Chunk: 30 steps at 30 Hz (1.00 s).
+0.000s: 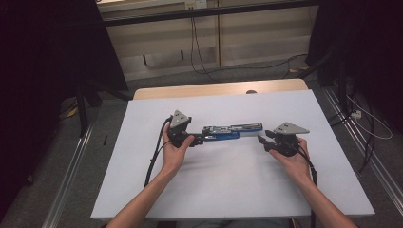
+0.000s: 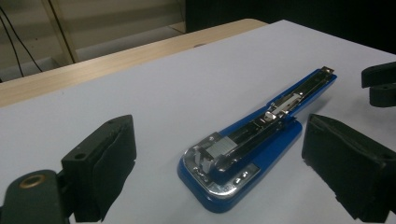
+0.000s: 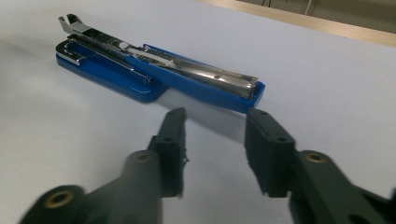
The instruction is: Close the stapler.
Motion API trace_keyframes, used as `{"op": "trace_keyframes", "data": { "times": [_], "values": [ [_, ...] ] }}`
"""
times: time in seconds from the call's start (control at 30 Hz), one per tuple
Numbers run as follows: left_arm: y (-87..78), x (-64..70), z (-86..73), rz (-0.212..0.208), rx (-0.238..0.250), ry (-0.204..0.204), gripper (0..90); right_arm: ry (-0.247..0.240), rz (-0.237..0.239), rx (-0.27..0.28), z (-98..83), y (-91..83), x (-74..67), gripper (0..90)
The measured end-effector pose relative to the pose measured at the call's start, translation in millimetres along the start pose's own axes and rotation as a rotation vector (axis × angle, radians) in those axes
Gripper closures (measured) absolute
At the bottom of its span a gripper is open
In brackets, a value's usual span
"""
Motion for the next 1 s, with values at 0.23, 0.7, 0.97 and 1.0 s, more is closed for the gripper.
{"op": "trace_keyframes", "data": {
  "times": [0.23, 0.7, 0.97, 1.0],
  "values": [
    [7.6, -3.5, -1.6, 0.002, -0.018, 0.010, 6.2, -0.015, 0.006, -0.006, 7.0, 4.4, 1.4, 83.1],
    [11.0, -2.3, -10.4, -0.014, -0.060, 0.030, 39.8, -0.024, 0.038, -0.023, 4.9, 14.4, -1.9, 90.0],
    [13.8, 5.2, -12.1, -0.051, -0.057, 0.038, 64.3, -0.033, 0.030, -0.034, 3.4, 16.5, -0.4, 90.0],
    [14.1, 5.7, -12.6, -0.055, -0.062, 0.037, 65.2, -0.034, 0.030, -0.035, 3.4, 16.6, 0.0, 90.0]
  ]
}}
Point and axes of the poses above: each handheld gripper's, and its own axes: y roughly forward along the jaws, z roughly out of its top, x roughly to its right, the point moved 6 cm from there along y, roughly forward along the jaws
